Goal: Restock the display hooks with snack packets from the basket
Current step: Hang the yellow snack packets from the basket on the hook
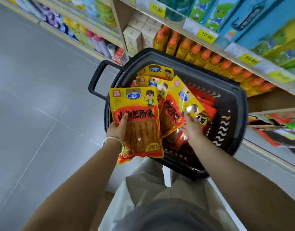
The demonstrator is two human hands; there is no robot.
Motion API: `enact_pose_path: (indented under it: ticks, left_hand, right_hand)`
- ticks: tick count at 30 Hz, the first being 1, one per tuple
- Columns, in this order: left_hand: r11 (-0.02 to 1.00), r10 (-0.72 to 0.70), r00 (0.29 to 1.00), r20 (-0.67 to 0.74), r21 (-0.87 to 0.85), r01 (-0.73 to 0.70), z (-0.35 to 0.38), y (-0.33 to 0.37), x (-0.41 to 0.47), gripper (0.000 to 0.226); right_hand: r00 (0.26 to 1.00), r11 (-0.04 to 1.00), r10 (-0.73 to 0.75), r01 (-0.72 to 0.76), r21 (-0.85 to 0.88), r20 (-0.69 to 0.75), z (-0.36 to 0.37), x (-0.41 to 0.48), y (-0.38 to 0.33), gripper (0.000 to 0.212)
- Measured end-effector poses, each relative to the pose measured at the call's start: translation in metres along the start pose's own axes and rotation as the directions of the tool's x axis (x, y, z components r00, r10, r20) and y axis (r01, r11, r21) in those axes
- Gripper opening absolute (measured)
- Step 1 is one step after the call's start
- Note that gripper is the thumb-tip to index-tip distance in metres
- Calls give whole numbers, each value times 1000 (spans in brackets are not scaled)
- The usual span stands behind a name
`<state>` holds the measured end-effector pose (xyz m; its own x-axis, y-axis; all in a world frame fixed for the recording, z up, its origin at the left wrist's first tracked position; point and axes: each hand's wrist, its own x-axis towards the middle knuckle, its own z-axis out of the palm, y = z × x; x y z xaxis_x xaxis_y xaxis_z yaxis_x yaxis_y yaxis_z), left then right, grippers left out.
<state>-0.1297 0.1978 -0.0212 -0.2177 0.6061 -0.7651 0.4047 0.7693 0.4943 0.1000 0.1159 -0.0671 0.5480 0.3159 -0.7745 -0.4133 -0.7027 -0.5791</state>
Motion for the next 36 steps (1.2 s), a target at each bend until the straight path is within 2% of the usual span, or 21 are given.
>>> enact_pose_path:
  ticks: [2, 4, 6, 9, 11, 13, 15, 17, 18, 19, 20, 24, 26, 28, 32, 34, 36]
  left_hand:
    - [998, 64, 998, 23, 25, -65, 4, 12, -13, 65]
    - [987, 158, 985, 68, 32, -160, 12, 24, -30, 59]
    - [961, 268, 957, 114, 32, -273, 24, 33, -50, 53]
    - [922, 381, 908, 171, 3, -387, 48, 43, -88, 58]
    - [914, 401, 892, 208, -16, -406, 67, 49, -117, 72]
    - [896, 434, 866, 249, -15, -444, 88, 52, -146, 84]
    - [872, 465, 828, 313, -1, -490, 114, 50, -177, 86]
    - [851, 488, 804, 340, 21, -525, 143, 45, -213, 71]
    - [829, 518, 779, 353, 19, -559, 157, 41, -233, 50]
    - [801, 551, 748, 370, 16, -599, 173, 36, -253, 28]
    - [771, 587, 708, 393, -4, -637, 188, 32, -277, 20]
    - [681, 675, 581, 455, -81, -728, 243, 18, -357, 25]
    - [617, 727, 509, 462, -113, -779, 265, 14, -392, 44]
    - [531, 772, 412, 484, -134, -837, 287, 15, -424, 50]
    - [361, 798, 212, 564, -167, -917, 335, 28, -481, 45]
    - [335, 797, 161, 583, -205, -919, 361, 37, -507, 43]
    - [298, 804, 102, 586, -249, -922, 387, 50, -533, 35]
  right_hand:
    - [998, 996, -68, 67, 52, 16, -29, -25, 8, 26]
    - [985, 982, -175, 174, 67, 6, -56, -50, 13, 9]
    - [958, 958, -287, 287, -5, -23, -82, -71, 15, 16]
    - [898, 902, -431, 425, -77, -89, -127, -95, 16, 28]
    - [858, 868, -493, 497, -10, -145, -162, -111, 18, 29]
    - [815, 820, -517, 559, 122, -263, -201, -127, 23, 24]
    - [761, 751, -513, 622, 221, -396, -243, -142, 32, 17]
    - [714, 724, -499, 655, 216, -492, -288, -156, 43, 13]
    - [682, 715, -507, 674, 185, -527, -310, -163, 50, 13]
    - [643, 703, -524, 697, 143, -559, -332, -171, 58, 15]
    - [603, 691, -543, 716, 97, -584, -354, -178, 66, 18]
    - [475, 682, -586, 727, -83, -656, -440, -207, 93, 31]
    - [414, 686, -578, 714, -143, -703, -482, -219, 104, 34]
    - [372, 697, -556, 696, -172, -744, -523, -230, 111, 34]
    - [246, 686, -518, 692, -226, -819, -600, -243, 113, 38]
    - [212, 667, -507, 711, -224, -836, -634, -244, 107, 34]
    - [143, 643, -504, 721, -259, -852, -667, -244, 95, 36]
